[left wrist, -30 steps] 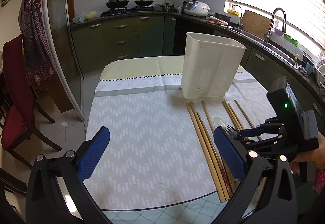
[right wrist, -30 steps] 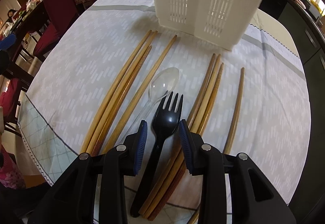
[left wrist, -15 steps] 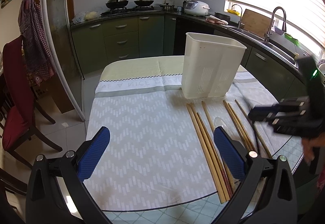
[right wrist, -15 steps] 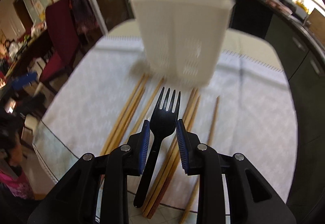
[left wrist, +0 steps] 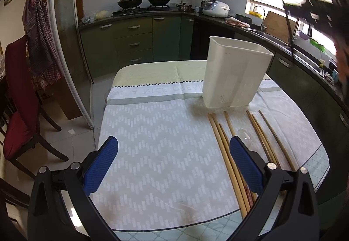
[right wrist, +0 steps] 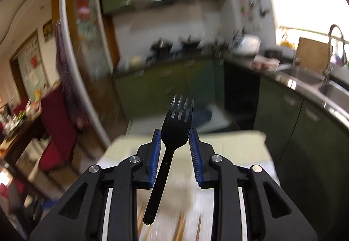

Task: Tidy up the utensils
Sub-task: 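Lift the black fork with the right gripper and drop it into the white caddy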

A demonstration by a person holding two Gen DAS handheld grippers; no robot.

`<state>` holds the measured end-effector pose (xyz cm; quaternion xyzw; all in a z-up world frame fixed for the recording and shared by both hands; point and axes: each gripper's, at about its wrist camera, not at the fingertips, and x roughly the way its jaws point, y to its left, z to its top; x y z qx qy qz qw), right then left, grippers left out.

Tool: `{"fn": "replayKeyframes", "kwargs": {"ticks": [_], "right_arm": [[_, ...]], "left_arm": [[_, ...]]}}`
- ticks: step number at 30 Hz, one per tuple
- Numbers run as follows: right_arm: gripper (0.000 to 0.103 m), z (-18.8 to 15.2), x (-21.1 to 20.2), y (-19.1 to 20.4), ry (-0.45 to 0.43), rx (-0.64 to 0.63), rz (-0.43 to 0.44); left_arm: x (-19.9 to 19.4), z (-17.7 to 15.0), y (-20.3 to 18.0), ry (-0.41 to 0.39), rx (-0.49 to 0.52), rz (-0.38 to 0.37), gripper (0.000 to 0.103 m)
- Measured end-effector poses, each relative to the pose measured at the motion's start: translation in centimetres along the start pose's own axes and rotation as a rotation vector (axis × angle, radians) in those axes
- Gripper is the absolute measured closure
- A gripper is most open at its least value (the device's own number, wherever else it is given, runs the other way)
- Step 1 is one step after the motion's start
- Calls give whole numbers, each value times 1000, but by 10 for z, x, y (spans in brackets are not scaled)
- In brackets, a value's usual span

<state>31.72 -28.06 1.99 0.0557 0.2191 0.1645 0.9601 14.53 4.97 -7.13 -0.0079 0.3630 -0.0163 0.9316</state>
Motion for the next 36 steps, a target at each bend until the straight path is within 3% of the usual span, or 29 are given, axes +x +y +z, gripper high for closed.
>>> {"fn": "replayKeyframes", "kwargs": {"ticks": [2,5,11,20,28,32,36], "right_arm": [[76,17,9,4,-77,-8,-37],[76,28,29,11,-122,-46,-104],[75,12,78,15,-65,-76,-149],[75,-38,98,8,-10,-78,-138],[74,-57,79,14,-13,-89,-105],[66,-49,47,8,-38,-85,-99],[66,-43,17,-11,-35,-84,-113]], "left_arm": [[2,1,3,2,-5,6,6],[4,3,8,4,-14,13,6],[9,9,13,10,-23,16,6],[13,15,-12,22,29,2,6],[15,21,-42,53,51,-41,6],[27,22,-71,114,74,-90,6],[54,20,-107,224,109,-141,6]]}}
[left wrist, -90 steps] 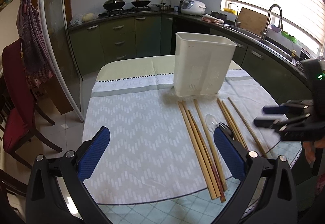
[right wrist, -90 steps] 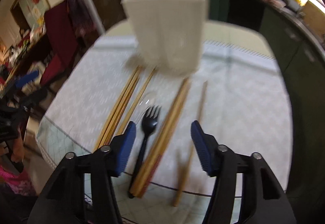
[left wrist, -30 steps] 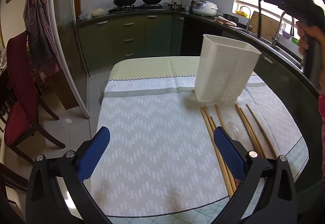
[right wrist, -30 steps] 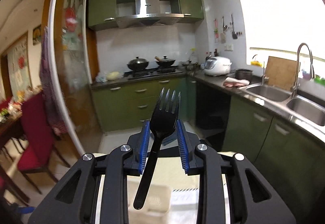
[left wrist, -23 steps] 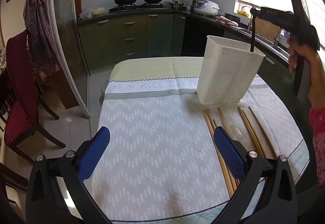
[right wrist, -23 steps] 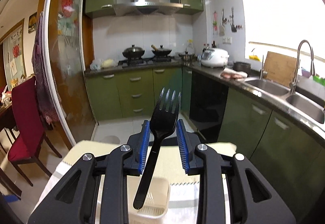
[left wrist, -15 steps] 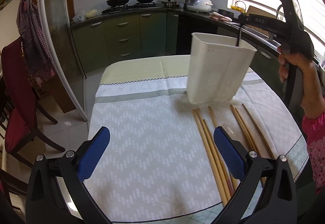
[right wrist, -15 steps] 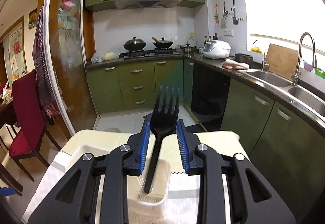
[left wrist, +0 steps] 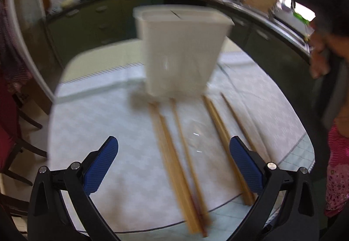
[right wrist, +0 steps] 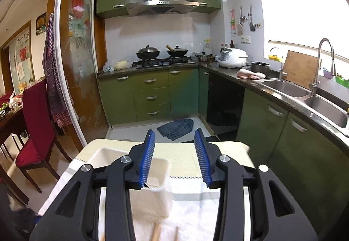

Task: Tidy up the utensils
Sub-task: 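Lift the black fork with the right gripper and drop it into the white caddy, then lower the left gripper onto the clear plastic spoon and close on it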

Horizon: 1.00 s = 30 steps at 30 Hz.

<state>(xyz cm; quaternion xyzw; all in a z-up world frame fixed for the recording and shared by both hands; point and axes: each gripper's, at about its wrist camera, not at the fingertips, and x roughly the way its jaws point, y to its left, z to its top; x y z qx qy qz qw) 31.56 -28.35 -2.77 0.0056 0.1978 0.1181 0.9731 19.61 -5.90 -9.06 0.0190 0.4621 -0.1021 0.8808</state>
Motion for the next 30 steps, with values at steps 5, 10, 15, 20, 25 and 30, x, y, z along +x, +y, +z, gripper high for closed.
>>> {"fn": "replayKeyframes", "kwargs": {"ticks": [5,10,15,20,25,30], "right_arm": [[66,-4,-24,-29,23,38,-4],[66,-10,-37,-46,31,41,-8],[66,-9,-39,-45,40,45,5],[66,-6,-41,-39,40,35,23],[66,-4,-43,-42,37,38,30],[66,-6,-47,-48,35,42,28]], "left_arm": [[48,-1,-24,138,16,-65,23],[72,-8,-23,197,-16,-82,33],[80,-8,-20,240,-19,-65,45],[90,-6,-21,265,-27,-40,49],[90,-2,-26,268,-41,-58,66],[86,0,-32,262,-22,-55,66]]}}
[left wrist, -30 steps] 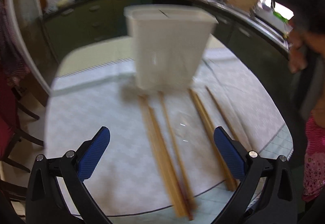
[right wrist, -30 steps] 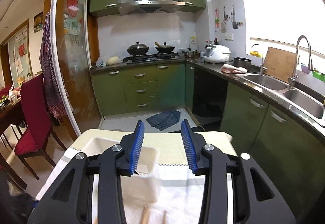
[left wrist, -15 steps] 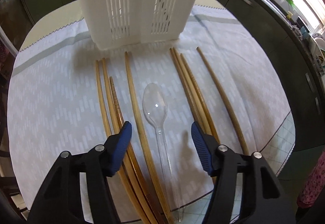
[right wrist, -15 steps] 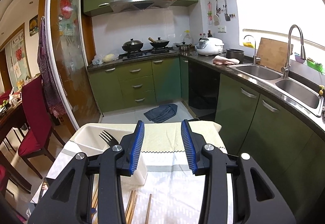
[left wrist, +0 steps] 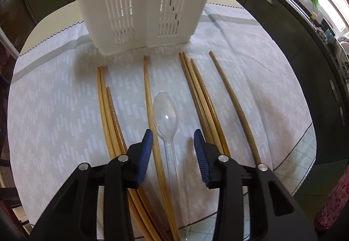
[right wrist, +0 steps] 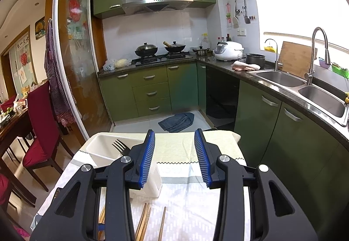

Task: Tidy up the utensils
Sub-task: 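Lower the left gripper onto the clear plastic spoon and close on it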

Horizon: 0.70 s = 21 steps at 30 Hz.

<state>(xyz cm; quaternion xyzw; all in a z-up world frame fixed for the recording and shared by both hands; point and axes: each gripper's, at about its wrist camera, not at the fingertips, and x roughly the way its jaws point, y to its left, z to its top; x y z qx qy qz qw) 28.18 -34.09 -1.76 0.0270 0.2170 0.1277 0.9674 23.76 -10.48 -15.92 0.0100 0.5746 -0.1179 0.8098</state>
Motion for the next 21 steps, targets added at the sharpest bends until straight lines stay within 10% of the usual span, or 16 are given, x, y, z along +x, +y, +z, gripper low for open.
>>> {"fn": "replayKeyframes", "kwargs": {"ticks": [16,18,21], "right_arm": [[62,0,1,6,16,-14,14],[62,0,1,6,17,-14,15],[62,-1,2,6,22,-18,15]], "left_arm": [[8,2,-5,22,25,5,68],[9,4,-4,12,20,16,91],[10,7,0,1,11,10,93]]}}
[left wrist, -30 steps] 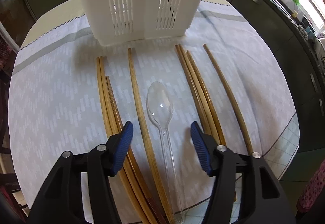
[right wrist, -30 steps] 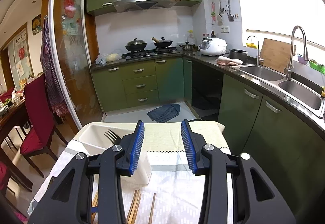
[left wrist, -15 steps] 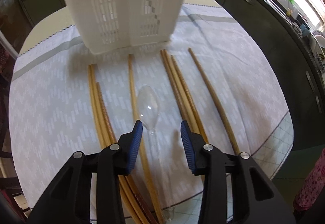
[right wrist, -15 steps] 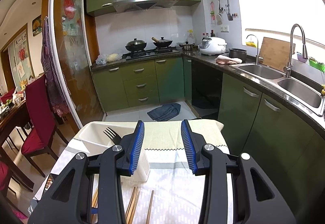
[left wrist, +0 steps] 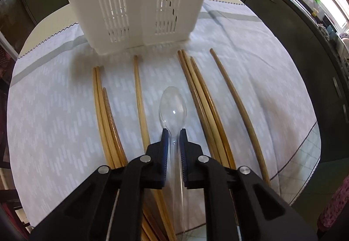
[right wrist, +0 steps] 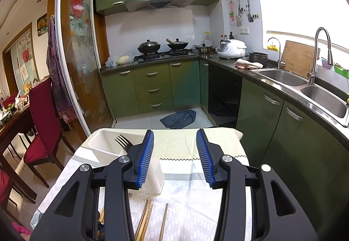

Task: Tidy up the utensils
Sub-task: 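Lower the left gripper onto the clear plastic spoon and close on it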

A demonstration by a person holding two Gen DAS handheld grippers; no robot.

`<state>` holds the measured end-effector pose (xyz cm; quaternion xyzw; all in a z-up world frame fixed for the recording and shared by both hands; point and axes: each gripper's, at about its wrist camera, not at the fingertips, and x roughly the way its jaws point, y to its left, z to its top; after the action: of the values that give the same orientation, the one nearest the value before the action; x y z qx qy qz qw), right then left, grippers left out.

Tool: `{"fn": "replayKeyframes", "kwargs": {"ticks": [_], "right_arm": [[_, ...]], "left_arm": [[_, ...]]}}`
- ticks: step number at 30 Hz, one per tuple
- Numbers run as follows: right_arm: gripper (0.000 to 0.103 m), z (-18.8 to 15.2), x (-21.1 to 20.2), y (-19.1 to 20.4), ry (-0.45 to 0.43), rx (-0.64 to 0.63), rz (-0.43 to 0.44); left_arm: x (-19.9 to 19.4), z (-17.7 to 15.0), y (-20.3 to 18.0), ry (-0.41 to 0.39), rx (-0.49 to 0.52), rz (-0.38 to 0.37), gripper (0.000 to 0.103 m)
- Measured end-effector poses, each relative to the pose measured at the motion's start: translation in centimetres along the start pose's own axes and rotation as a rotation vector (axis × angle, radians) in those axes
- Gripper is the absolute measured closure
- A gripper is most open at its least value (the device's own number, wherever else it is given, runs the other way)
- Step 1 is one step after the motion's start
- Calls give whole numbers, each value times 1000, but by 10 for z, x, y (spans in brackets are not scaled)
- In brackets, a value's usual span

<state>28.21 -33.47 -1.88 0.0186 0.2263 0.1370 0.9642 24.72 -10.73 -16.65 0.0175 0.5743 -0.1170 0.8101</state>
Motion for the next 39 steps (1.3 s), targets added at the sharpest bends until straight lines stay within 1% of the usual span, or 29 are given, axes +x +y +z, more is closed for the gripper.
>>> {"fn": "replayKeyframes", "kwargs": {"ticks": [5,10,13,14,16,19,21,22,25,27,28,29,30,31,32,33,35,39], "right_arm": [[62,-2,-2,-5,0,9,-2],[62,-2,-6,-9,-1,11,-13],[62,-2,-10,-11,-6,11,-17],[62,-3,-11,-12,-7,12,-18],[62,-4,-11,-11,-6,10,-21],[62,-7,-11,-9,2,4,-22],[62,-8,-11,-8,5,2,-23],[62,-9,-11,-7,7,1,-22],[62,-9,-10,-7,10,-5,-22],[62,-10,-10,-6,13,-8,-19],[62,-10,-9,-6,15,-7,-18],[62,-10,-9,-5,16,-8,-19],[62,-10,-9,-6,18,-10,-19],[62,-10,-9,-5,20,-12,-20],[62,-11,-9,-6,21,-13,-22],[62,-11,-9,-6,21,-13,-23],[62,-10,-9,-8,21,-10,-26],[62,-11,-10,-12,20,-2,-28]], "left_arm": [[-9,-3,7,-42,-19,-20,93],[-40,-4,13,-127,-31,-42,93],[-62,-3,16,-180,-34,-65,95],[-70,-2,17,-197,-35,-74,103],[-85,-1,20,-225,-42,-103,103],[-104,4,24,-259,-39,-119,103],[-110,8,23,-270,-25,-105,103],[-110,10,21,-262,-9,-94,103],[-98,11,15,-210,16,-99,103],[-77,8,7,-167,44,-81,103],[-63,7,2,-136,71,-86,103],[-52,6,-1,-108,86,-95,102],[-39,5,-3,-66,89,-122,102],[-32,4,-3,-41,86,-141,97],[-24,4,-4,-20,90,-155,90],[-20,4,-5,-17,94,-151,85],[-15,5,-7,-24,103,-142,81],[-8,8,-8,-21,112,-125,81]]}}
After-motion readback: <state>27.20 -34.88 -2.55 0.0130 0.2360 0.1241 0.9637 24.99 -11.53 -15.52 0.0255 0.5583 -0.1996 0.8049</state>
